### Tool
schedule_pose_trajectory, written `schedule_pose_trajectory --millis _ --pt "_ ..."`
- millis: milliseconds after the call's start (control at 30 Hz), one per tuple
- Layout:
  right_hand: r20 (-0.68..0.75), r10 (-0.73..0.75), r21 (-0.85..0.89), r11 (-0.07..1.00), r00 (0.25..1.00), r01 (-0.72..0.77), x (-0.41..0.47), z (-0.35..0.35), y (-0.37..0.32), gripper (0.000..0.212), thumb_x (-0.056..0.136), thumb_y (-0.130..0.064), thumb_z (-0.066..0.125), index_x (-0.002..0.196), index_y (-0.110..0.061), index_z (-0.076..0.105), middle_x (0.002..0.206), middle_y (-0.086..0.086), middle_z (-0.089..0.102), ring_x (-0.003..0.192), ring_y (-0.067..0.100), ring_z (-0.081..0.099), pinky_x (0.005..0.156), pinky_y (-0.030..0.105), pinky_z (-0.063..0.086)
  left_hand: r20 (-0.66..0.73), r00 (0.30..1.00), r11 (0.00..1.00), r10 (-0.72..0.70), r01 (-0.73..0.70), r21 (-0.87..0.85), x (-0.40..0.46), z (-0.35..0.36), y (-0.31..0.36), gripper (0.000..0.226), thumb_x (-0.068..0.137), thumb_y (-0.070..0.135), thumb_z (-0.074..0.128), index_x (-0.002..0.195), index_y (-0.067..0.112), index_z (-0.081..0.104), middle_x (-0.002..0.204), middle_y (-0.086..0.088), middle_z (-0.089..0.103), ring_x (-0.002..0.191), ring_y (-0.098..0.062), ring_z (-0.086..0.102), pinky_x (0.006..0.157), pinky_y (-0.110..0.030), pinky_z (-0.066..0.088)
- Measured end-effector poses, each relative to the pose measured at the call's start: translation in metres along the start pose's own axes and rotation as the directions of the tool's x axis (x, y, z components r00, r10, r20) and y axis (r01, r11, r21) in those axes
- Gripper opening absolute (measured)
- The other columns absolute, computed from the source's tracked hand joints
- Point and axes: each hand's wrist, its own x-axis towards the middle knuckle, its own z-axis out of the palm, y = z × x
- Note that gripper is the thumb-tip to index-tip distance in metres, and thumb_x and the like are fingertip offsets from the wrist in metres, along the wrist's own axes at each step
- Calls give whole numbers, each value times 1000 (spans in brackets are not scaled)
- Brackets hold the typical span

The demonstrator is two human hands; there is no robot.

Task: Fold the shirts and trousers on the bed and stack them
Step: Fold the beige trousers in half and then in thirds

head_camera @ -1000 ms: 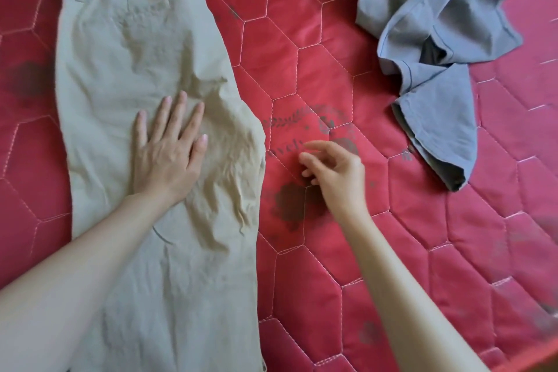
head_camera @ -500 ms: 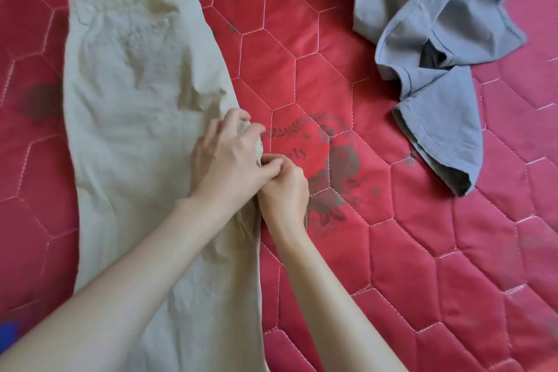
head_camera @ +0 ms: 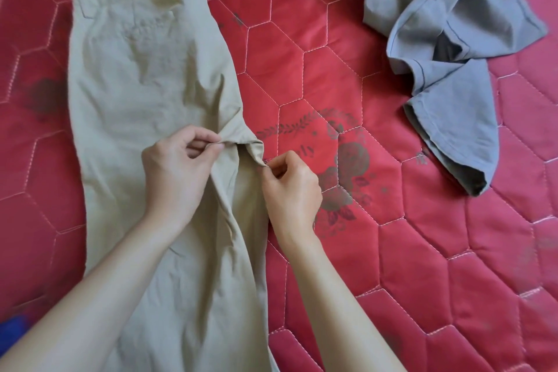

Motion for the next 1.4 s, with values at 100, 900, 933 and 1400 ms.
schedule_pose_trajectory --millis 100,900,933,1400 --pt "-1 -177 6 984 984 177 2 3 -8 35 78 -41 70 109 -33 57 104 -13 58 92 9 58 67 30 42 35 999 997 15 -12 -79 -2 0 -1 28 81 18 73 72 42 63 69 23 65 62 3 58 67 -6 43" --pt "30 -363 -142 921 931 364 83 -23 -6 21 77 -12 60 83 -26 74 79 -7 66 83 16 59 66 33 43 400 895 544 196 -438 716 -4 28 -58 61 99 52 20 154 26 22 162 -6 17 148 -28 17 116 -59 9" --pt "16 -364 -166 917 931 362 81 -20 -6 20 78 -14 60 84 -27 73 79 -8 63 84 15 58 64 31 39 396 896 538 199 -438 720 -4 28 -58 62 98 53 20 154 26 22 162 -6 17 148 -28 17 116 -60 9" --pt "126 -884 -334 389 450 859 96 -34 3 15 79 1 67 76 -12 73 76 -1 68 69 23 66 47 31 50 352 910 595 218 -410 691 -3 27 -55 54 99 39 24 152 28 28 161 -1 20 148 -24 18 115 -60 12"
